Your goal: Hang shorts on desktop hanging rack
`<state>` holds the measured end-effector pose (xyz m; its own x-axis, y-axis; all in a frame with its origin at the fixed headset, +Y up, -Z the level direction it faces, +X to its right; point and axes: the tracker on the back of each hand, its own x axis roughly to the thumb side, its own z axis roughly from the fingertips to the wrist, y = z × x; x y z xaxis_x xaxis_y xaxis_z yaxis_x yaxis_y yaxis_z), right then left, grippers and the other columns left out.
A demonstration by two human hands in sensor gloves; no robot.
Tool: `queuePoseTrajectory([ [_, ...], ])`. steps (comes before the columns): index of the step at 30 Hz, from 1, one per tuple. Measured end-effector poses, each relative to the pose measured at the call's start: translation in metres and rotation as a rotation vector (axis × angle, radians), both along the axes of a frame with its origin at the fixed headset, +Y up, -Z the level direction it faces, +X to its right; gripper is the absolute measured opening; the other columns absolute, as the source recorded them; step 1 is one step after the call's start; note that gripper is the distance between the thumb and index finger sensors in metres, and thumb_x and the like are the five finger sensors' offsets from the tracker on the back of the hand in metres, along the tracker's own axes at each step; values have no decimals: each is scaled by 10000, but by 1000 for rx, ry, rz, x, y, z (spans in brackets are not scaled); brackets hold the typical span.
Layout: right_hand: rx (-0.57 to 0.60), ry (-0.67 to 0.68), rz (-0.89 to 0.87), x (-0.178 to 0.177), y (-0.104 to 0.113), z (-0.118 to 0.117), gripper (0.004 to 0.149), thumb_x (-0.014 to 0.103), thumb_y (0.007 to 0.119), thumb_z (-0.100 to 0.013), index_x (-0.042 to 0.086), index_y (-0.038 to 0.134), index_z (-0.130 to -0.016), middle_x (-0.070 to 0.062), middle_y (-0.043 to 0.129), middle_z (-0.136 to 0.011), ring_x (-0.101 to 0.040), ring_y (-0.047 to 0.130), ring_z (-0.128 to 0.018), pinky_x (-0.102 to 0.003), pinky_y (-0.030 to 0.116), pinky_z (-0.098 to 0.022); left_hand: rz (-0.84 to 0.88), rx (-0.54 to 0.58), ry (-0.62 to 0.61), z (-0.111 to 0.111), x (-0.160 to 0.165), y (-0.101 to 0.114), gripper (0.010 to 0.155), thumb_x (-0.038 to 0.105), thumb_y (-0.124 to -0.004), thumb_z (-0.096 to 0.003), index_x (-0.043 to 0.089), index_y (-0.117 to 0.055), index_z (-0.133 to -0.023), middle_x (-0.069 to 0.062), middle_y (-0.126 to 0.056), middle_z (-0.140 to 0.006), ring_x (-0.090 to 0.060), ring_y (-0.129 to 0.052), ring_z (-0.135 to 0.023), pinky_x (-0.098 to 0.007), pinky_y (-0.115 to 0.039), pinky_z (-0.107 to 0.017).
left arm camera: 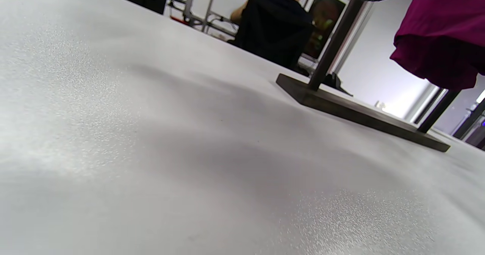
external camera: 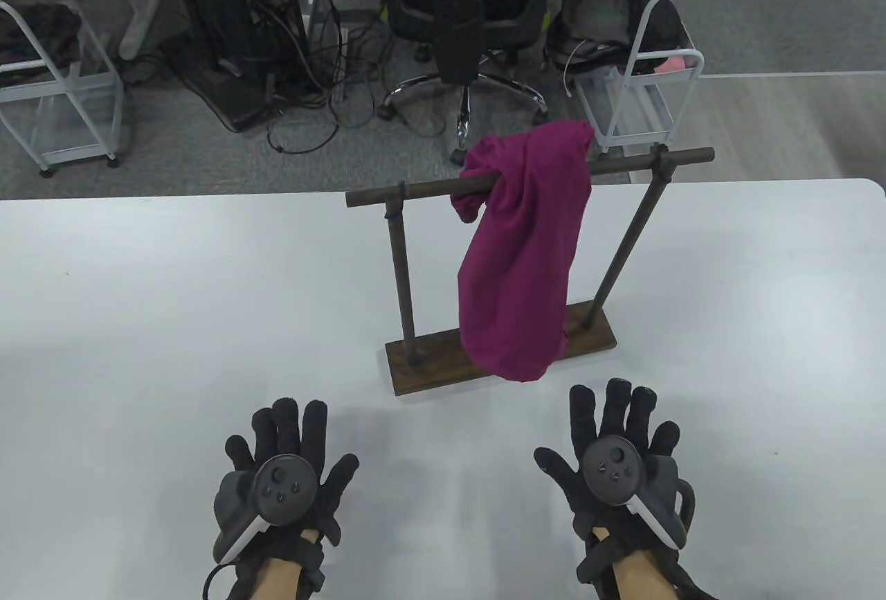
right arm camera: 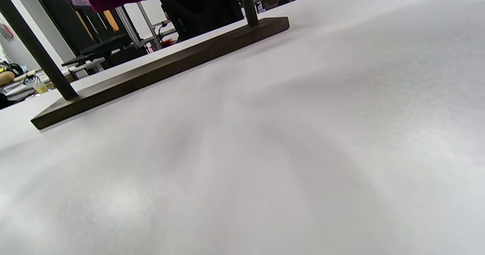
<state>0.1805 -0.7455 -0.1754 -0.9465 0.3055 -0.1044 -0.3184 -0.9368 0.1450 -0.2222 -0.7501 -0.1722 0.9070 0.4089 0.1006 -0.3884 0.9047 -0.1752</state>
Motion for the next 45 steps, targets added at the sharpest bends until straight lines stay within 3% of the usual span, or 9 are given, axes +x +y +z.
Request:
queuePoseTrajectory([
  [16, -73, 12, 43, -6, -10, -1, 833, 744, 466, -493, 472, -176, -948, 23, -364, -1026, -295, -373, -959, -655, -200, -633, -1, -3, -23, 1, 2, 2, 810, 584, -541, -606, 138, -152, -1159, -310, -38, -1154, -603, -67, -1062, -809, 29, -622],
  [45, -106, -10, 75, -7, -10, 0, 830, 745, 463, -490, 479, -181, -942, 29, -373, -1018, -293, -376, -957, -658, -200, -630, -22, -6, -19, 3, 0, 4, 807, 583, -546, -605, 142, -165, -1163, -320, -46, -1154, -640, -62, -1041, -819, 20, -618],
])
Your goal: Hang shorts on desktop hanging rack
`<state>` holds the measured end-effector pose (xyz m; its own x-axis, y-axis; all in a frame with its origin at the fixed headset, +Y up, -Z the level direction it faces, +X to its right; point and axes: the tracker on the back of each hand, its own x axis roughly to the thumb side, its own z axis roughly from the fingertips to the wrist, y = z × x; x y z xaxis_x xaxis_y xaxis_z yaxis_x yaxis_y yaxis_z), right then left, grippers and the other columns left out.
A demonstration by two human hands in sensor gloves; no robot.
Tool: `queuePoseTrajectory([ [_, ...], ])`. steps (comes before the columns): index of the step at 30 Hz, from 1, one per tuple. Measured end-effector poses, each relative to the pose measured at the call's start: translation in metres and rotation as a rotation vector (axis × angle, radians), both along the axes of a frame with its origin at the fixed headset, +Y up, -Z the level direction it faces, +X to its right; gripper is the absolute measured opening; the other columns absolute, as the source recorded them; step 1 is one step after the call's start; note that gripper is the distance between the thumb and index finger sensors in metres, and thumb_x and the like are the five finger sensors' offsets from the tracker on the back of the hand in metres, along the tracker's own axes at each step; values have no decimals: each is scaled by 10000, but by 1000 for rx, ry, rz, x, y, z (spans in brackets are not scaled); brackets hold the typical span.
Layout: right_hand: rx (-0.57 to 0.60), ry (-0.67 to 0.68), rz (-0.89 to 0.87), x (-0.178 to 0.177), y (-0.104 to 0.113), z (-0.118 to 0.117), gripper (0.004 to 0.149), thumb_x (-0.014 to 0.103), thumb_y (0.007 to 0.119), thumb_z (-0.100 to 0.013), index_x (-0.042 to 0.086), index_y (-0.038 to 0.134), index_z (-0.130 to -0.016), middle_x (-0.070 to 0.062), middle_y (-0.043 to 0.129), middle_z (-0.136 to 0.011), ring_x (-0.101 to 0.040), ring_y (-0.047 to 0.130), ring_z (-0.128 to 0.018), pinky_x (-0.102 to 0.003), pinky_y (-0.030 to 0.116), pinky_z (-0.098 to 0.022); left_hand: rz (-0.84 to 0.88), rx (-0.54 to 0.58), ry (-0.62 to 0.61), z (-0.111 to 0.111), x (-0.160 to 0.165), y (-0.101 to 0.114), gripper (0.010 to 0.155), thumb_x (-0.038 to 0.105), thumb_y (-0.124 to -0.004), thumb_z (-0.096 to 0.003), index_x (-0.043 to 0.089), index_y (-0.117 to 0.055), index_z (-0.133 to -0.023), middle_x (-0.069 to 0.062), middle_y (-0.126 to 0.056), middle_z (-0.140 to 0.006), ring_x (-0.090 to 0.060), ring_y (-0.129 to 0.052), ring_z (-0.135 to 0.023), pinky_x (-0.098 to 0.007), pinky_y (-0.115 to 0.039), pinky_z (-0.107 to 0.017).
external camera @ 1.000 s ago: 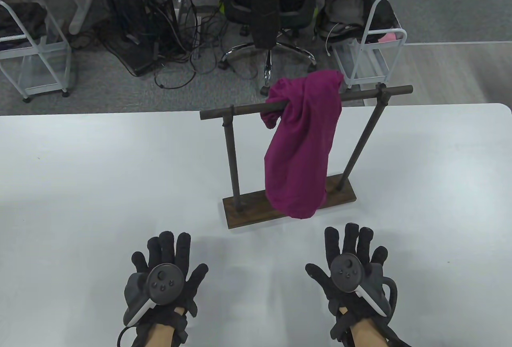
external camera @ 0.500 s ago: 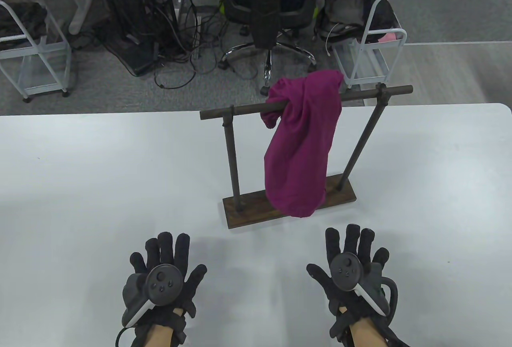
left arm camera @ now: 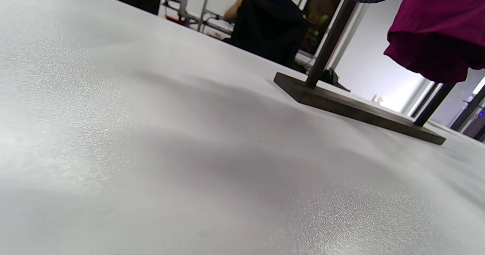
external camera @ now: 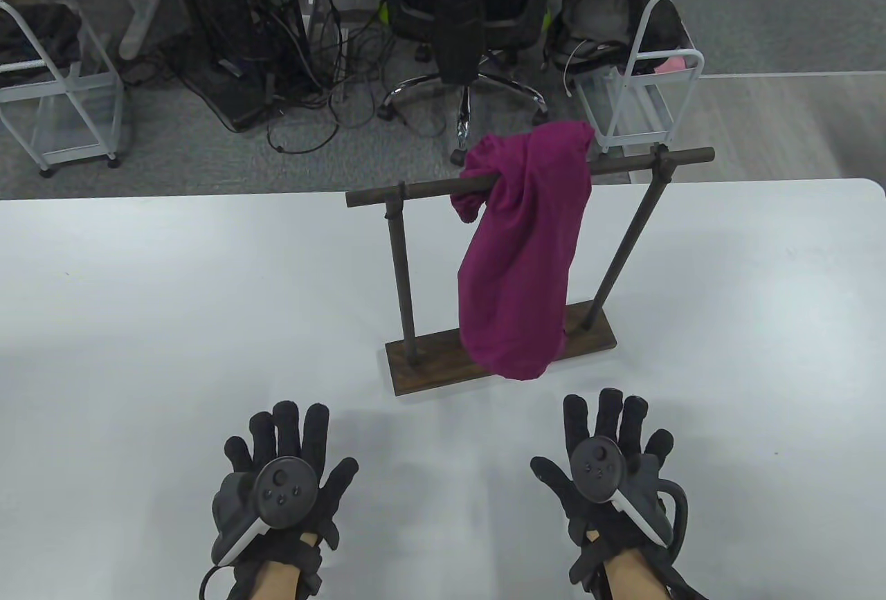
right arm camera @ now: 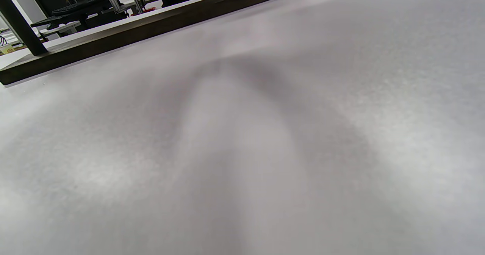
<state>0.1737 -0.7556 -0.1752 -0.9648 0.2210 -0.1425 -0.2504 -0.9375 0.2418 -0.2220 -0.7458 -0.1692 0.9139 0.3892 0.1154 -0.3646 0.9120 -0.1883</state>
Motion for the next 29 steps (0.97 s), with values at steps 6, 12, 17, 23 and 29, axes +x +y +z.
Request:
queuePoseTrajectory([
  [6, -3, -1, 10, -1, 0, 0, 830, 744, 463, -490, 479, -181, -942, 28, -372, -1019, -294, -375, -958, -658, -200, -630, -2, 3, -1, 0, 0, 0, 806, 583, -545, -606, 142, -165, -1163, -319, -45, -1154, -643, -60, -1040, -819, 20, -618],
  [12, -8, 2, 17, -1, -1, 0, 831, 745, 464, -487, 479, -179, -943, 29, -370, -1021, -293, -373, -960, -658, -200, -631, 1, 5, -4, 0, 1, 0, 806, 582, -545, -605, 142, -164, -1163, -319, -45, -1153, -641, -62, -1040, -817, 21, -619],
  [17, 17, 9, 6, -3, 0, 0, 830, 738, 470, -494, 476, -168, -956, 25, -357, -1036, -293, -361, -971, -658, -199, -632, -2, 0, -2, 0, 1, -1, 809, 581, -546, -605, 135, -163, -1162, -323, -45, -1152, -651, -58, -1033, -818, 20, -619],
  [23, 8, 13, 11, -4, -1, 0, 833, 738, 473, -495, 475, -172, -953, 24, -357, -1035, -295, -360, -971, -659, -199, -632, -2, -2, -2, 0, 1, -1, 810, 580, -546, -606, 133, -163, -1162, -326, -44, -1151, -657, -58, -1029, -818, 19, -619],
  [29, 11, 10, 13, -4, -1, 0, 836, 738, 474, -494, 475, -175, -950, 24, -359, -1033, -292, -360, -972, -659, -197, -633, -1, 0, -5, 0, 2, -1, 810, 581, -546, -606, 135, -161, -1162, -326, -42, -1151, -661, -61, -1028, -818, 18, -619],
])
